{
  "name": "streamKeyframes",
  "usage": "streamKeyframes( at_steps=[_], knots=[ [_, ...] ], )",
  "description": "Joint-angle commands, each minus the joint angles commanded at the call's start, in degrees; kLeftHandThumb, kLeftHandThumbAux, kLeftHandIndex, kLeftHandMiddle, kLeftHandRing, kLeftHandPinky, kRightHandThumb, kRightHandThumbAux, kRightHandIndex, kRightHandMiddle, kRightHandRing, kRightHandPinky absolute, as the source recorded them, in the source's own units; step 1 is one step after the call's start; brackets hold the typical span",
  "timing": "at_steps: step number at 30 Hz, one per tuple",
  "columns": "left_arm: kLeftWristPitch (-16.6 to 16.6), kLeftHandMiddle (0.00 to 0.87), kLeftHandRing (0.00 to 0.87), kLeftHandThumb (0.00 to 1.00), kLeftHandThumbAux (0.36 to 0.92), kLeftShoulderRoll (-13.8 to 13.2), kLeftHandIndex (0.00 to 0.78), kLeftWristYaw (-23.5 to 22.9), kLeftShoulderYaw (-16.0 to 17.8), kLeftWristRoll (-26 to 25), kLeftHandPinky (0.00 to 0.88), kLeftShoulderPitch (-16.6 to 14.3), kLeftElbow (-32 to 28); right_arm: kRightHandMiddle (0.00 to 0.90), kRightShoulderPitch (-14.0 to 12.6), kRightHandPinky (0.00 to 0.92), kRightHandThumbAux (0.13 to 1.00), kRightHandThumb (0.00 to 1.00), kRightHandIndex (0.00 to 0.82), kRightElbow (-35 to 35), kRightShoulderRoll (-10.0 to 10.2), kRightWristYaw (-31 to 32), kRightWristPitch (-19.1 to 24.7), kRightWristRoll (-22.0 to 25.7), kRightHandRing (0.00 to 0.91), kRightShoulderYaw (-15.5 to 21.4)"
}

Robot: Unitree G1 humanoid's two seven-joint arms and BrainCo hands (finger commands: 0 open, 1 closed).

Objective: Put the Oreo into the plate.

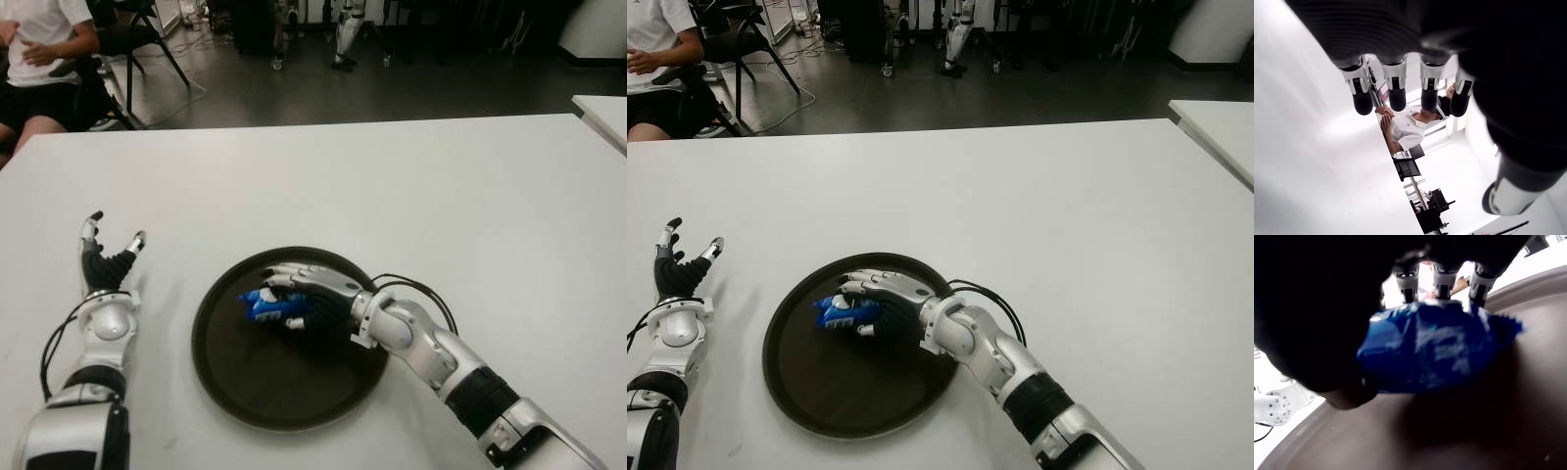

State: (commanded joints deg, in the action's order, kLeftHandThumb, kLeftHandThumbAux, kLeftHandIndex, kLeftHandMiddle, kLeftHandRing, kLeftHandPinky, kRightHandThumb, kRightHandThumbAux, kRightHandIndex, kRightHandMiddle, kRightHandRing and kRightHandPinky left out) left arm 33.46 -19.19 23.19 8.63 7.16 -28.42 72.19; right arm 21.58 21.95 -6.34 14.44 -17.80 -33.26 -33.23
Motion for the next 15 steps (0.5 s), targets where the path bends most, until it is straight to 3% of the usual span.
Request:
streamKeyframes(
  at_steps=[15],
  knots=[
    [-0.2,0.009,0.000,0.000,0.711,0.3,0.012,0.6,0.3,-0.2,0.000,0.1,-0.1,0.000,0.0,0.000,0.660,0.000,0.000,0.6,0.1,2.0,0.0,1.0,0.000,-0.1]
  ],
)
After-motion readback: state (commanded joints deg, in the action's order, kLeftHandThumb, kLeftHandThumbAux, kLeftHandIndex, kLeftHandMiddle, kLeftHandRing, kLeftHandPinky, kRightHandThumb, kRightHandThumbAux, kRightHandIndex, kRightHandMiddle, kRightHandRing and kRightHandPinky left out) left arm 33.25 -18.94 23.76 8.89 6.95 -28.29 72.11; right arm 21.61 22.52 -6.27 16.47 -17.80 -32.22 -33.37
